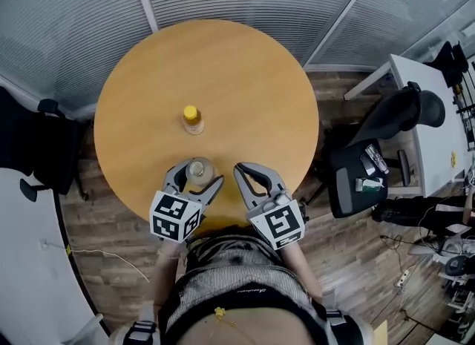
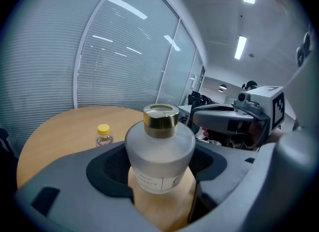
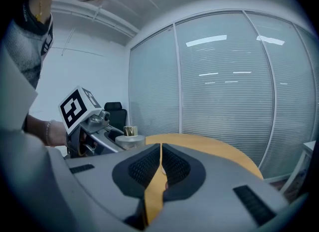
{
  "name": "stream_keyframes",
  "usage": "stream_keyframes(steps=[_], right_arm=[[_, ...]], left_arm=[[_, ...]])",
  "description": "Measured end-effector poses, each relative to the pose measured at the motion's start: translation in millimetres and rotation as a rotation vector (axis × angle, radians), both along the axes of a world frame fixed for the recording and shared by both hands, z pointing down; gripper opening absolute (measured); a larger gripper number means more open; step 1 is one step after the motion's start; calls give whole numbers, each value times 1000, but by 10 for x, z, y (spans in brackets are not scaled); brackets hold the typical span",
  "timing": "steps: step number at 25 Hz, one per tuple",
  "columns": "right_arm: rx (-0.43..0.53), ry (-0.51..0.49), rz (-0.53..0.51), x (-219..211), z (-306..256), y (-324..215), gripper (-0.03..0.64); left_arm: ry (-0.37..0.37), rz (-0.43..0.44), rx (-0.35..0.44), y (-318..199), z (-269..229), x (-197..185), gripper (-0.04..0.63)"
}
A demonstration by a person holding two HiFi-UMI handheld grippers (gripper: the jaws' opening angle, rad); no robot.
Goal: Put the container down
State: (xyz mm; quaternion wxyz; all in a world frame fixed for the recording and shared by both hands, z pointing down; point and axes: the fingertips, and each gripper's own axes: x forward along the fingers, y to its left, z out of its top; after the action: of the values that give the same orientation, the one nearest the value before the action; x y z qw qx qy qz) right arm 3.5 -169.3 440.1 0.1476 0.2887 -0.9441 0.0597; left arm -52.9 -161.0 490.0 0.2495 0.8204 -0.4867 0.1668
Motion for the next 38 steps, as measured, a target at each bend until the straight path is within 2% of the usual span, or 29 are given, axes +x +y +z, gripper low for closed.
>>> stream_keyframes(steps=[13, 22, 38], right_arm=[[-42, 38, 100, 139, 148, -107, 25], [-31, 84, 86, 171, 262, -123, 25], [-79, 104, 94, 186, 388, -82, 25]], left_arm=[[-20, 63, -47, -176, 380, 36, 347], [-75, 63, -40, -284, 702, 2, 347], [-81, 41, -42, -369, 1204, -42, 347]])
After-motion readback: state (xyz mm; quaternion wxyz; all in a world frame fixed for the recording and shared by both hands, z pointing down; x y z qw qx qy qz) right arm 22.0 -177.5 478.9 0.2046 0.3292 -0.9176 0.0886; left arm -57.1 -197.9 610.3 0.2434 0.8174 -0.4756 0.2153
